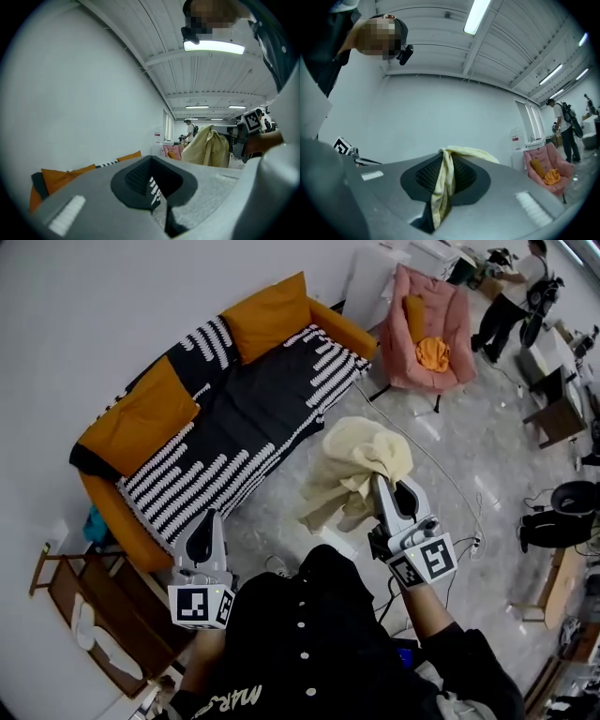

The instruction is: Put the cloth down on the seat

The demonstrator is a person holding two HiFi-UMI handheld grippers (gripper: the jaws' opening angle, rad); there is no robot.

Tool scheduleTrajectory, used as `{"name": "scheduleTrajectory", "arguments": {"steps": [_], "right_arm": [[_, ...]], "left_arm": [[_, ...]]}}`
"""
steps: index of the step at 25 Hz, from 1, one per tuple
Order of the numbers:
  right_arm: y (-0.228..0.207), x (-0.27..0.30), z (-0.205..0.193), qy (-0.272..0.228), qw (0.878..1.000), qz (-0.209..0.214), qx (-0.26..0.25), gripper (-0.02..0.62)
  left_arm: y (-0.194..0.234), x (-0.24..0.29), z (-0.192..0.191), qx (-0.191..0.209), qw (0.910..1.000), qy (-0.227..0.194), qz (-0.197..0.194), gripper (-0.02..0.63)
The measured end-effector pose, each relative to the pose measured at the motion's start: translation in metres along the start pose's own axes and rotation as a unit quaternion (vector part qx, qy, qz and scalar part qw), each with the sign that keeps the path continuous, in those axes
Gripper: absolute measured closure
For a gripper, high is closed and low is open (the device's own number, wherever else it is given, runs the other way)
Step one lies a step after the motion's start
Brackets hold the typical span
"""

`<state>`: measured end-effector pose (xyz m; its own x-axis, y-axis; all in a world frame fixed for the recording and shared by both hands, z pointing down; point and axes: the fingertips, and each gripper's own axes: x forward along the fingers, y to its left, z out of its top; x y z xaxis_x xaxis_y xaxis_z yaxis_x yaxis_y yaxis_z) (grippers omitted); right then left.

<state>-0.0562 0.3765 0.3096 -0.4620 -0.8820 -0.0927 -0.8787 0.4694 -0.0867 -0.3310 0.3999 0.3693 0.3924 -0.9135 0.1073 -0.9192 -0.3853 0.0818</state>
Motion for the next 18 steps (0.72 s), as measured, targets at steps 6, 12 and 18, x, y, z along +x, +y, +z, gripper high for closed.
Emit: {"name": "scheduleTrajectory", "arguments": {"steps": [6,12,18], "right_arm": [[-0.025,-0.001,-0.002,0.001,1.0,-0.03,0.004,0.537],[-0.064,0.025,-0.006,-0.005,0.999,-0.048,0.01,0.537],[-0.094,0.054,-0.002,-0.012,0.999,-0.05,0.006,0.537]], "left_arm": [[-0.008,0.031,-0.007,-0.003,0.9995,0.005,-0.03,0.606],[-0.01,0.084,0.005,0.009,0.999,0.008,-0.044,0.606],[-0.008,0.126,0.013,0.011,0.9988,-0.003,-0.049,0.606]]}}
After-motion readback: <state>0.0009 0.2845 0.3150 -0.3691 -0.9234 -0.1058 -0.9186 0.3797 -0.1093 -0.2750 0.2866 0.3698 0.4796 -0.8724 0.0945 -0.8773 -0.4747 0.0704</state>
